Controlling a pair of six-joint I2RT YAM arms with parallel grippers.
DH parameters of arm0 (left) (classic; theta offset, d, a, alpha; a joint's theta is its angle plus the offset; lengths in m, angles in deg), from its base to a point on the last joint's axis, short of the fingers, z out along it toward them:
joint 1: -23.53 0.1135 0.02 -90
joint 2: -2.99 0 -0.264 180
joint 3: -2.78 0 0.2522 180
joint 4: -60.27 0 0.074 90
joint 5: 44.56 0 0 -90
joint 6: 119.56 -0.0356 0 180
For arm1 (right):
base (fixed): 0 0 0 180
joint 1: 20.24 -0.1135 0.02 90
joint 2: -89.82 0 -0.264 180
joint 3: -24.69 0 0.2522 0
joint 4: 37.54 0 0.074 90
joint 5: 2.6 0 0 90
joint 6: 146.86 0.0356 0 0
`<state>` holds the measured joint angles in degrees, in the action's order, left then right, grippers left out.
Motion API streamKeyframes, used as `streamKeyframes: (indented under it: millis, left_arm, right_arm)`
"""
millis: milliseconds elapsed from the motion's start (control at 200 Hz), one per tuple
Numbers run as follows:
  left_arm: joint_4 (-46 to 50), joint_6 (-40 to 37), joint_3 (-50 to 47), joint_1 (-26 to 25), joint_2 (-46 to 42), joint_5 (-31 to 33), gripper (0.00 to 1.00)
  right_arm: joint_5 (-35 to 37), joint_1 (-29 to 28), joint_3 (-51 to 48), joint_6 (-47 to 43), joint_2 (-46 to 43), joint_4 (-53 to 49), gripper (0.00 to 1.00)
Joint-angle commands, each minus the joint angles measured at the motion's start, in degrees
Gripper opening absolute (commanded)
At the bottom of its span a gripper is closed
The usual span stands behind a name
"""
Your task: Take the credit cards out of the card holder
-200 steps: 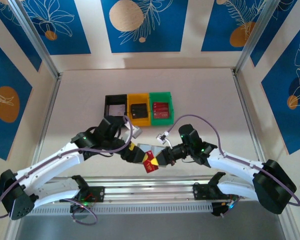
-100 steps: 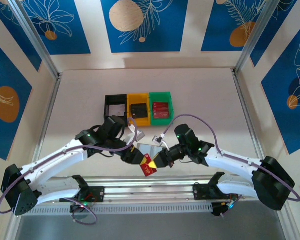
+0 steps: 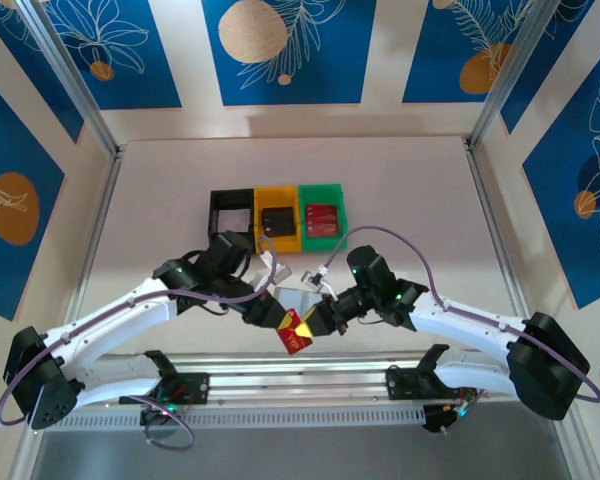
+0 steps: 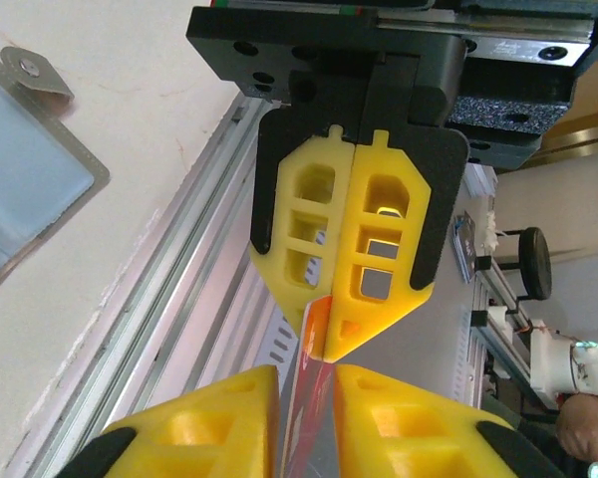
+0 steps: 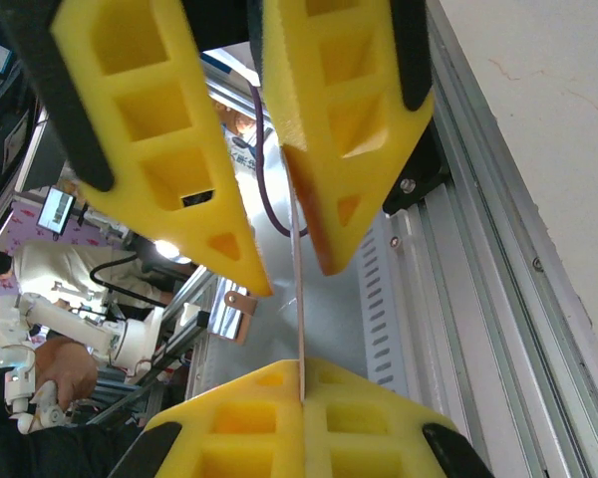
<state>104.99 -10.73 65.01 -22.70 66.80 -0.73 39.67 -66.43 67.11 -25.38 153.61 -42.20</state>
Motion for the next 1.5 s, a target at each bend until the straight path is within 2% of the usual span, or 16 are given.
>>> streamKeyframes:
  millis: [0,95,225,290,355,415,485,600,790,1025,1305,1496]
  left_arm:
    - [-0.37,-1.38,-0.13,0.19,0.17,-3.26,0.15]
    - [-0.3,-1.41,-0.26,0.18,-0.17,-3.02,0.0]
    - [0.31,-1.4,-0.3,0.19,-2.24,0.67,0.0]
    - [0.51,-0.68,-0.39,0.27,-3.9,4.49,0.0]
    - [0.12,0.54,-0.57,0.48,-5.53,7.47,0.0]
    - [-0.68,2.44,-0.94,0.57,-6.65,9.27,0.0]
    - [-2.51,4.94,-1.99,0.59,-8.31,11.74,0.0]
    - [-7.13,10.86,-5.05,0.7,-11.9,17.15,0.0]
    - [-19.37,23.61,-12.14,0.63,-18.33,22.24,0.0]
    - [-31.83,34.0,-18.57,0.47,-20.91,22.49,0.0]
    - [-37.77,37.32,-21.26,-0.97,-20.67,23.23,0.0]
    - [-39.53,37.95,-22.01,-1.8,-20.03,23.26,0.0]
  right_arm:
    - [-0.68,-0.47,1.55,-1.5,0.28,-1.62,0.0]
    - [0.26,-0.39,1.77,-2.1,0.1,-2.69,0.0]
    - [4.84,0.66,1.84,-2.11,-1.47,-4.53,0.0]
    - [7.23,2.0,1.2,-1.07,-3.63,-4.5,0.14]
    - [9.44,3.94,-0.02,0.11,-7.0,-4.2,0.33]
    - [11.76,5.94,-1.07,1.01,-10.24,-4.6,0.44]
    - [14.16,8.57,-2.42,2.08,-14.28,-5.43,0.52]
    - [15.6,12.57,-5.57,4.63,-20.0,-4.29,0.58]
    - [15.03,12.39,-12.06,9.75,-23.73,5.89,0.59]
    - [23.01,3.87,-15.05,10.57,-21.48,14.69,0.6]
    - [26.17,-0.98,-12.96,11.23,-13.01,20.91,0.58]
    - [27.82,-2.19,-11.97,11.4,-11.33,22.17,0.51]
